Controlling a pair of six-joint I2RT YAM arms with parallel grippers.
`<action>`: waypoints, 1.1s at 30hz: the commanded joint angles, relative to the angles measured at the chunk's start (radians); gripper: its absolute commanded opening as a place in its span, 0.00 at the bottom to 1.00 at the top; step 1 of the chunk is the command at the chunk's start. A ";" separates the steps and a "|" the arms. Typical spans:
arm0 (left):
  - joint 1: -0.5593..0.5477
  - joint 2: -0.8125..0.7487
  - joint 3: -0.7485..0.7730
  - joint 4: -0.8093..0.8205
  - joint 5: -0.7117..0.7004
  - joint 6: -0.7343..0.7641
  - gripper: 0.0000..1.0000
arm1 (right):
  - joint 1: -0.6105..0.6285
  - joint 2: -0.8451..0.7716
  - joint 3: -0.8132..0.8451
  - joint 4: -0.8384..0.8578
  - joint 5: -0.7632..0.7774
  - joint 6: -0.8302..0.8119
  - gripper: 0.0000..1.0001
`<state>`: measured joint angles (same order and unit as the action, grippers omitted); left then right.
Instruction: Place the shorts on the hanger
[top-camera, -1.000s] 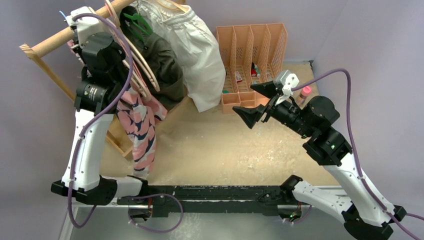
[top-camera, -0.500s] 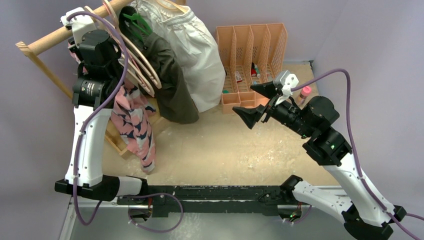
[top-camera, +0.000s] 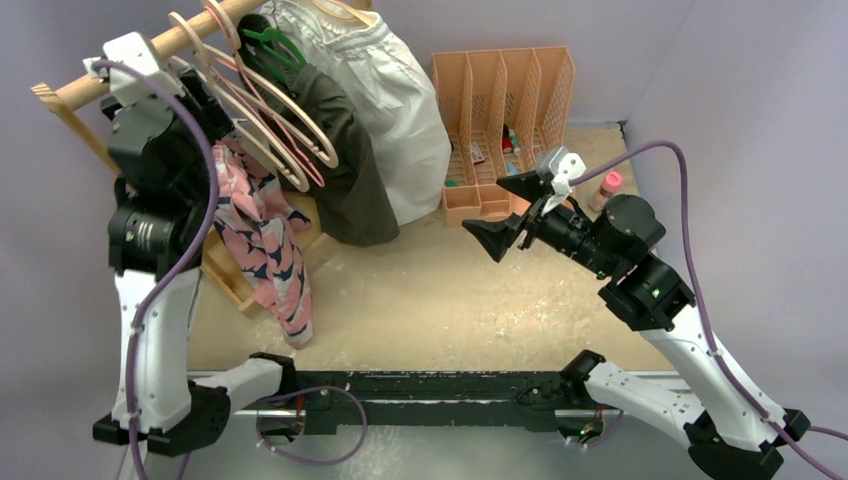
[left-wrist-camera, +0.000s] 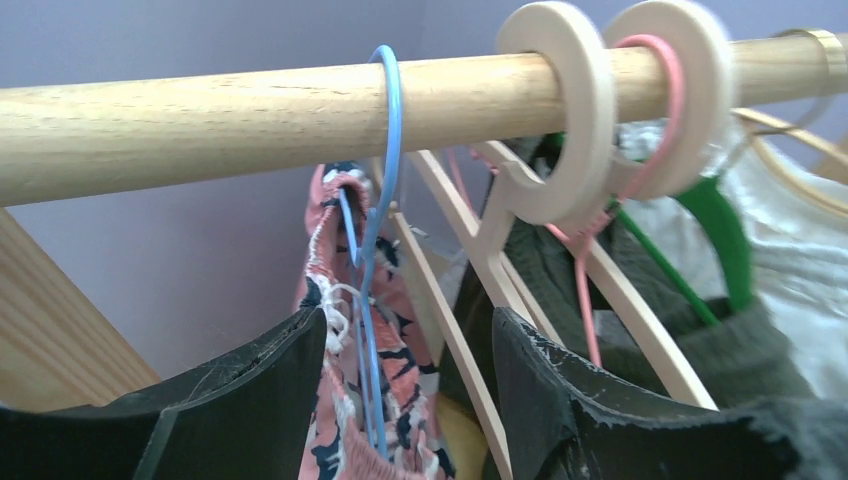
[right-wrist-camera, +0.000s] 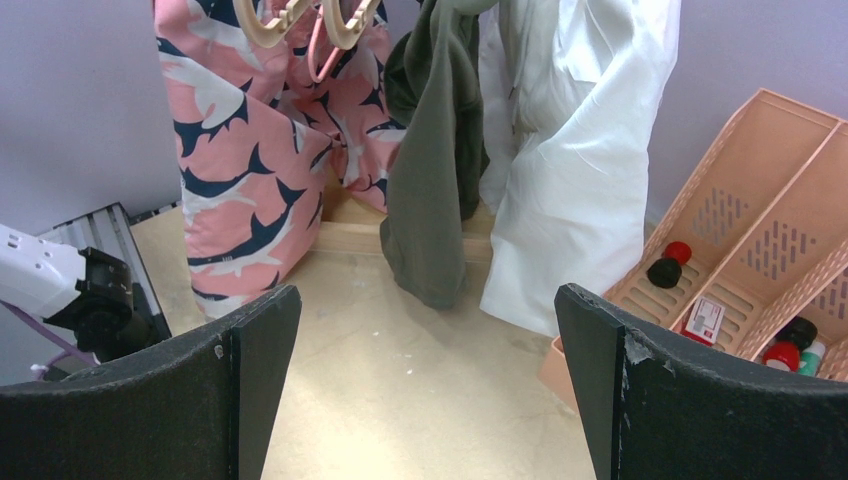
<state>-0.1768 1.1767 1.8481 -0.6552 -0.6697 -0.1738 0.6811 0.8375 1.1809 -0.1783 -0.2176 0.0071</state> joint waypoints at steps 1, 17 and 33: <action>0.006 -0.104 -0.023 0.065 0.191 -0.026 0.63 | -0.002 -0.035 0.011 0.023 0.020 0.023 1.00; 0.004 -0.322 -0.293 0.240 1.005 -0.255 0.70 | -0.001 -0.041 0.136 -0.235 0.273 0.279 1.00; -0.035 -0.465 -0.726 0.312 1.129 -0.380 0.74 | -0.002 -0.062 0.067 -0.261 0.563 0.387 1.00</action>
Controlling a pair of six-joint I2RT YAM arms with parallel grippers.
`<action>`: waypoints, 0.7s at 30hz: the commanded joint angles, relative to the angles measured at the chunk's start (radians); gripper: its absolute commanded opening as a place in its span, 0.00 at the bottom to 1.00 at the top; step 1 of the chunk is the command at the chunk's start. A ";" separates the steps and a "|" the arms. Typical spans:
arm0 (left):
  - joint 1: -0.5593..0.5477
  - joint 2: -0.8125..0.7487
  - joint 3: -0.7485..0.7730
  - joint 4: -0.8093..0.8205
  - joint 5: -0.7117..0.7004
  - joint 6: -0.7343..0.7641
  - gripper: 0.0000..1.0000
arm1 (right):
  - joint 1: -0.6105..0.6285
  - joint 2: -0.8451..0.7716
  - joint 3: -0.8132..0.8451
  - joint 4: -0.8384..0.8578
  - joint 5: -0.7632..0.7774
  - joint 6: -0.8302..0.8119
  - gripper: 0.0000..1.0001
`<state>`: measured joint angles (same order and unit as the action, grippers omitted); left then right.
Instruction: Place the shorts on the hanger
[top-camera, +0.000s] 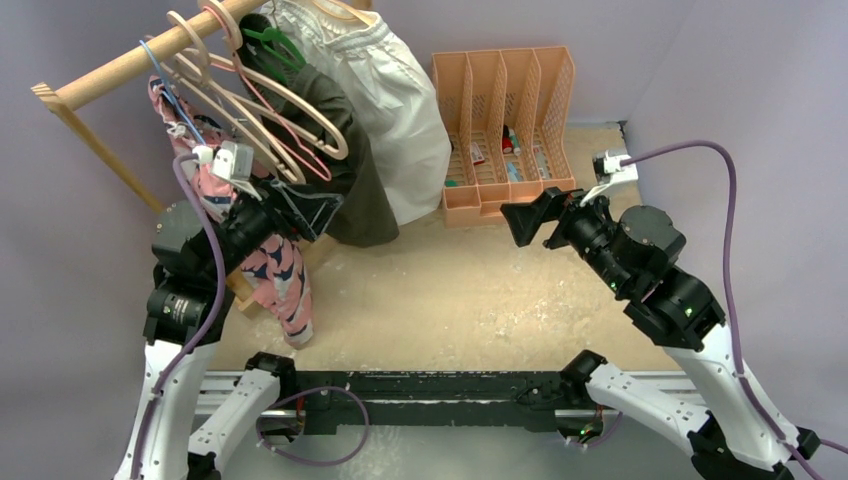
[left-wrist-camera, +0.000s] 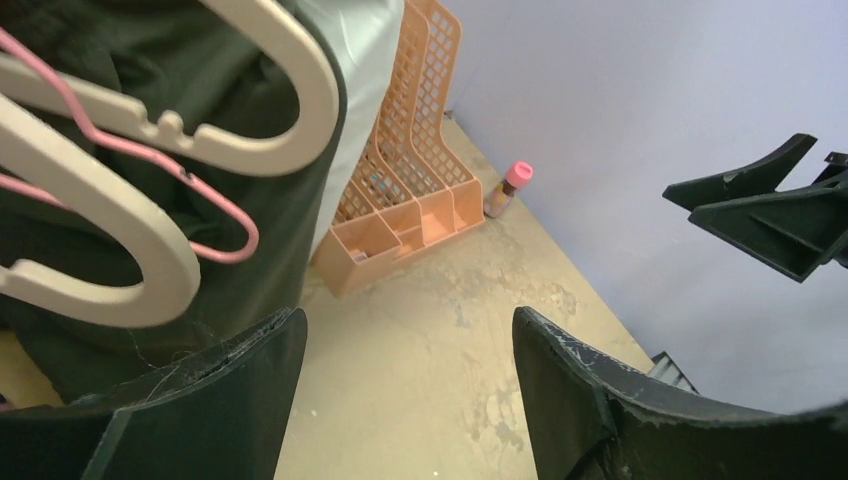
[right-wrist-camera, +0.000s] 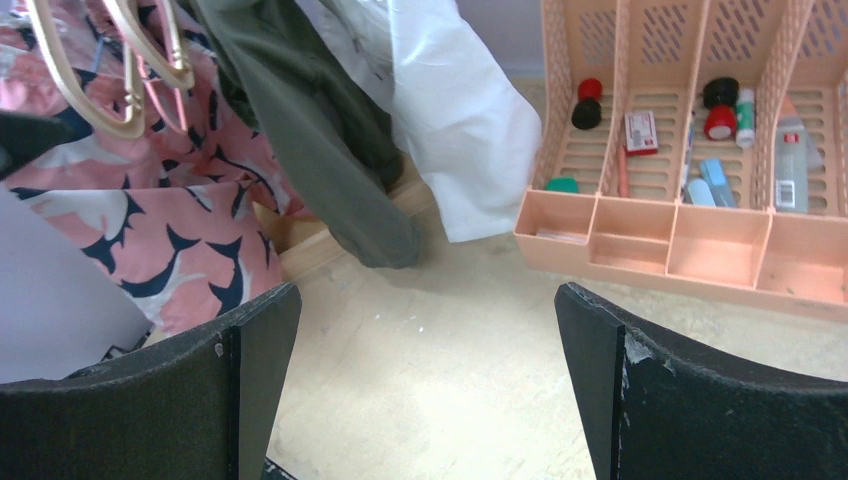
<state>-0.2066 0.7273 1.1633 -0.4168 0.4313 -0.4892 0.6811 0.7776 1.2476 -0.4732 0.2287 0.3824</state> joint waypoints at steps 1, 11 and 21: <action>-0.006 -0.012 -0.046 0.050 0.019 -0.063 0.75 | -0.002 0.002 0.003 0.046 0.106 0.001 1.00; -0.005 -0.060 -0.140 0.021 -0.071 -0.065 0.81 | -0.001 0.008 -0.009 0.120 -0.013 -0.023 1.00; -0.005 -0.054 -0.156 0.008 -0.148 -0.076 0.82 | 0.000 0.002 0.013 0.121 -0.023 -0.011 1.00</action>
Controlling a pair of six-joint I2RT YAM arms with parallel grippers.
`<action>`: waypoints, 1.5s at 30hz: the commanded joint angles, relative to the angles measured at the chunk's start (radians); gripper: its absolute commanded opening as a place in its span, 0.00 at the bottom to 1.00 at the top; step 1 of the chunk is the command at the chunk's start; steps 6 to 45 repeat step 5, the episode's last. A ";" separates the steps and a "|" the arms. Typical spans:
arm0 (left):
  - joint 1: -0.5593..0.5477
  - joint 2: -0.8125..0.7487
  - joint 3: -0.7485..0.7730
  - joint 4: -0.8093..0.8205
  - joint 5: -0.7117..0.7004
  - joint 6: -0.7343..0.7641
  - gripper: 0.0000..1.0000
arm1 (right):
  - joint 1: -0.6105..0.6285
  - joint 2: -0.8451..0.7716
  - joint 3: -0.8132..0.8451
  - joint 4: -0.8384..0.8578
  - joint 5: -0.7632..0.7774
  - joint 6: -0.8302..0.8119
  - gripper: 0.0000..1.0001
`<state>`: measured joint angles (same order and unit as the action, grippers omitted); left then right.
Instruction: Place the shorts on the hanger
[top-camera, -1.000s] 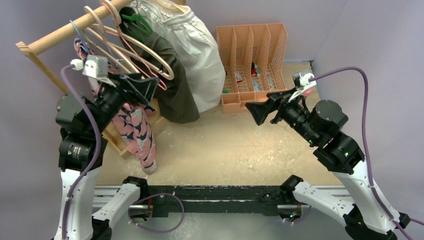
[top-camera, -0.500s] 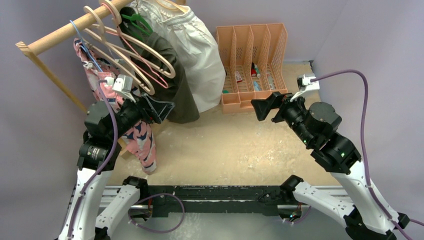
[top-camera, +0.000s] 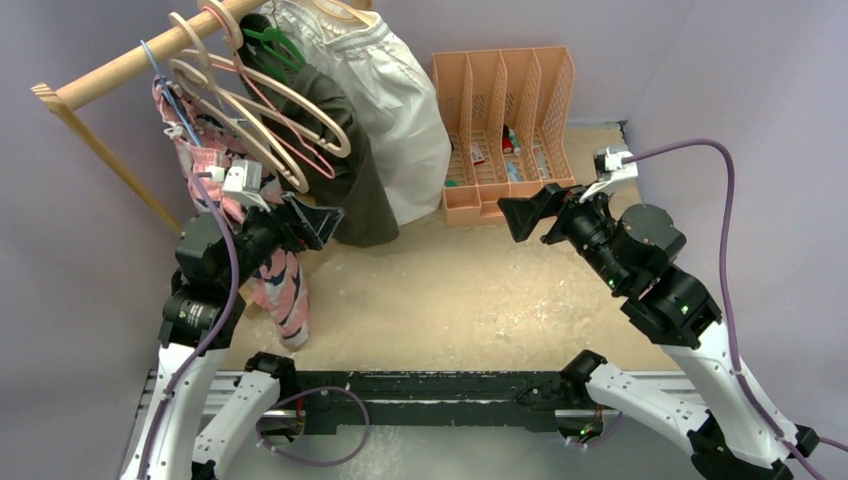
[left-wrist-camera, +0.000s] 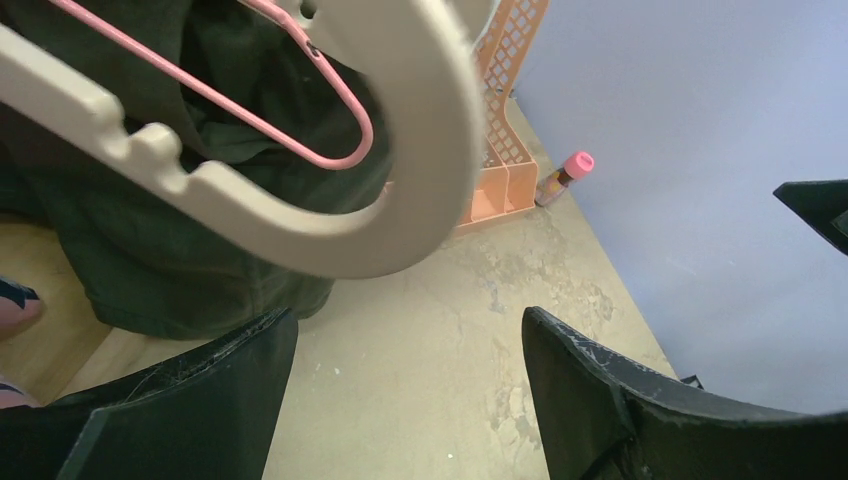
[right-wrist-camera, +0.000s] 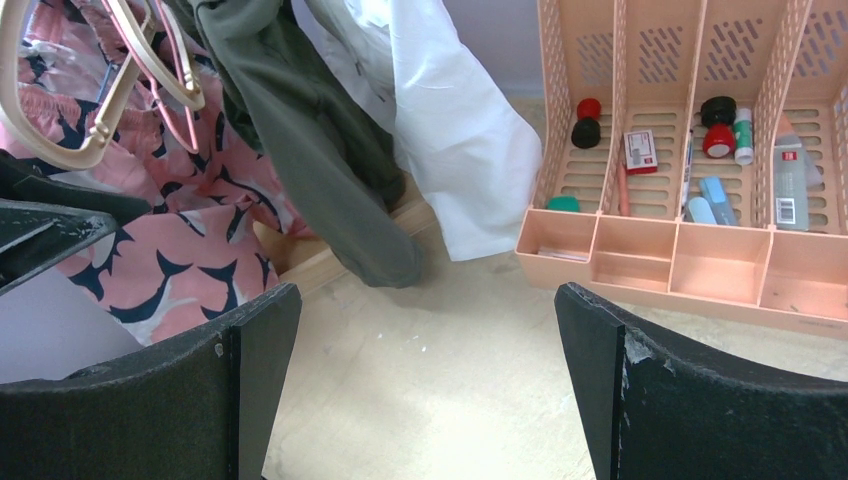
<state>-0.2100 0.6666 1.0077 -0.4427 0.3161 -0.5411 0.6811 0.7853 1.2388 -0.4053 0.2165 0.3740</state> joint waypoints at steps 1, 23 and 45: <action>-0.002 0.005 -0.003 0.037 -0.037 -0.027 0.82 | -0.001 -0.008 0.021 0.052 -0.011 -0.003 1.00; -0.002 0.007 0.002 0.033 -0.039 -0.013 0.82 | -0.002 -0.011 0.016 0.046 -0.011 -0.002 1.00; -0.002 0.007 0.002 0.033 -0.039 -0.013 0.82 | -0.002 -0.011 0.016 0.046 -0.011 -0.002 1.00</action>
